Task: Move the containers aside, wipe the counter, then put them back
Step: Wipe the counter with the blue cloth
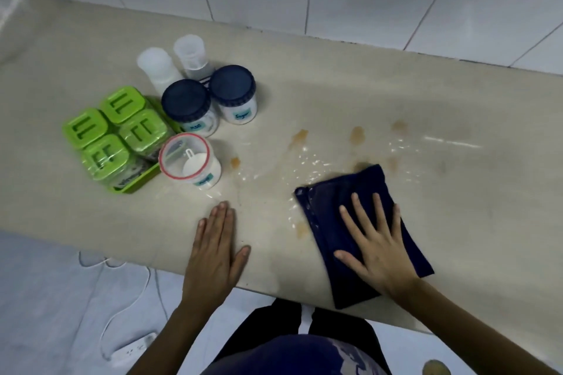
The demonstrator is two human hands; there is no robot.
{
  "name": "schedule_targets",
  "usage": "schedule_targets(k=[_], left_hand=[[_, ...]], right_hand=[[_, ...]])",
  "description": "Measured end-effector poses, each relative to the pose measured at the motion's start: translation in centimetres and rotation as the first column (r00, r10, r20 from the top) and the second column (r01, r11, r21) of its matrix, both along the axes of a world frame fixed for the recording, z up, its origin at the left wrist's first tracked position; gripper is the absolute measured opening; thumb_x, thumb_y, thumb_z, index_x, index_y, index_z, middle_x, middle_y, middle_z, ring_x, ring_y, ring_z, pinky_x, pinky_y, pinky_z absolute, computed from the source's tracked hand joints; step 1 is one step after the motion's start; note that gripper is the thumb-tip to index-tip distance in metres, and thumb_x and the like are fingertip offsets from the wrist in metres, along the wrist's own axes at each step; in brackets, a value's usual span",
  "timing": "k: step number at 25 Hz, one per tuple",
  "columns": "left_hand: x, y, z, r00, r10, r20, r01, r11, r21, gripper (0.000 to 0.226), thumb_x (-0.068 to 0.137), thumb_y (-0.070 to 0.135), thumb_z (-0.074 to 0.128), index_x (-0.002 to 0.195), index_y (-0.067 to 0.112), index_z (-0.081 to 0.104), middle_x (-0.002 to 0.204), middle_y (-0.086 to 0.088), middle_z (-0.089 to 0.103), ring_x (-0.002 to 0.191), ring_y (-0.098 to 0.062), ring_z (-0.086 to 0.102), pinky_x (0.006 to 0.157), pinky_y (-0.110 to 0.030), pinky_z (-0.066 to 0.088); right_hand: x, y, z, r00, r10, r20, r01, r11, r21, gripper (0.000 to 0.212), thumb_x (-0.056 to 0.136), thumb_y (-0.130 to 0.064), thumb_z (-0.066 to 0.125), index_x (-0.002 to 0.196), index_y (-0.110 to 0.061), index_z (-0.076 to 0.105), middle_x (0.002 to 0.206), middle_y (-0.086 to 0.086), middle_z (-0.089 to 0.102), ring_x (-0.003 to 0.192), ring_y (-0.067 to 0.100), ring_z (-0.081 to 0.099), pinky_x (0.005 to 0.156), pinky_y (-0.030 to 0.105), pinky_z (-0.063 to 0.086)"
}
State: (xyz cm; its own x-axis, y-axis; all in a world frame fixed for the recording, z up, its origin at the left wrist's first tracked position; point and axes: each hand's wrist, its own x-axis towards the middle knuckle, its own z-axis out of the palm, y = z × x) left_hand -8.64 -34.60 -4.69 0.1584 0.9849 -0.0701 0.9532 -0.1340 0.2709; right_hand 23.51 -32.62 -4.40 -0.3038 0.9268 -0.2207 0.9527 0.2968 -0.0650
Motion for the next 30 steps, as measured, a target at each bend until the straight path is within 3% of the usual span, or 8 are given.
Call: schedule_targets(k=[4,7,12,18,24,27,30], left_hand=[[0.2,0.0,0.1,0.999,0.047,0.007,-0.047,0.999,0.001,0.070,0.094,0.045,0.035,0.150,0.005,0.019,0.160,-0.009,0.014,0.148,-0.020,0.012,0.119,-0.045,0.015],[0.0,-0.1,-0.2,0.999,0.050,0.016,-0.050,0.999,0.005,0.072,0.094,0.047,0.037,0.150,0.004,0.020,0.160,-0.010,0.015,0.148,-0.021,0.013,0.119,-0.046,0.018],[-0.2,-0.2,-0.1,0.992,0.088,0.092,-0.091,0.995,0.028,0.075,0.093,0.052,0.039,0.149,0.005,0.022,0.160,-0.008,0.017,0.148,-0.020,0.013,0.118,-0.044,0.019],[-0.3,-0.1,-0.2,0.954,0.206,0.219,-0.219,0.975,0.039,0.078,0.092,0.054,0.038,0.150,0.005,0.018,0.160,-0.006,0.014,0.148,-0.020,0.012,0.120,-0.039,0.014],[-0.3,0.0,-0.1,0.951,0.214,0.222,-0.229,0.972,0.043,0.077,0.093,0.053,0.041,0.150,0.006,0.020,0.160,-0.006,0.016,0.148,-0.017,0.013,0.120,-0.037,0.014],[-0.2,0.0,-0.2,0.955,0.208,0.213,-0.223,0.974,0.049,0.076,0.093,0.053,0.041,0.149,0.005,0.024,0.159,-0.007,0.019,0.148,-0.018,0.014,0.119,-0.039,0.016],[-0.4,-0.1,-0.2,0.951,0.215,0.224,-0.230,0.972,0.040,0.076,0.092,0.054,0.042,0.148,0.005,0.025,0.159,-0.008,0.020,0.148,-0.019,0.014,0.118,-0.040,0.019]], right_hand=[[-6.5,1.2,-0.7,1.000,-0.006,0.002,0.006,0.999,0.050,0.065,0.095,-0.061,0.019,0.152,-0.032,0.006,0.161,0.007,0.002,0.146,0.040,0.001,0.112,0.068,0.007],[-4.5,1.5,-0.9,0.997,0.071,0.011,-0.071,0.996,0.053,0.055,0.098,-0.052,0.014,0.151,-0.036,0.013,0.161,0.006,0.011,0.147,0.034,0.012,0.111,0.063,0.014],[-2.6,1.7,-0.6,0.997,0.077,0.019,-0.078,0.996,0.032,0.054,0.099,-0.051,0.009,0.151,-0.036,0.013,0.160,0.007,0.016,0.147,0.033,0.010,0.110,0.062,0.015],[-12.5,3.8,-0.7,0.930,0.368,-0.022,-0.365,0.928,0.074,0.058,0.096,-0.058,0.026,0.150,-0.040,0.013,0.160,0.004,0.017,0.145,0.039,0.014,0.107,0.065,0.017],[-11.1,11.0,-1.5,0.969,0.244,-0.038,-0.239,0.965,0.106,0.055,0.097,-0.057,0.014,0.149,-0.041,0.016,0.161,-0.002,0.011,0.148,0.023,0.007,0.115,0.055,0.013],[-8.5,11.3,-1.2,0.994,0.082,-0.074,-0.076,0.994,0.085,0.057,0.097,-0.056,0.005,0.150,-0.037,0.016,0.161,0.001,0.009,0.148,0.024,0.003,0.115,0.055,0.012],[-10.4,7.3,-0.8,0.997,0.037,-0.074,-0.031,0.997,0.071,0.059,0.098,-0.055,0.009,0.151,-0.032,0.018,0.161,0.006,0.011,0.148,0.031,0.004,0.114,0.057,0.011]])
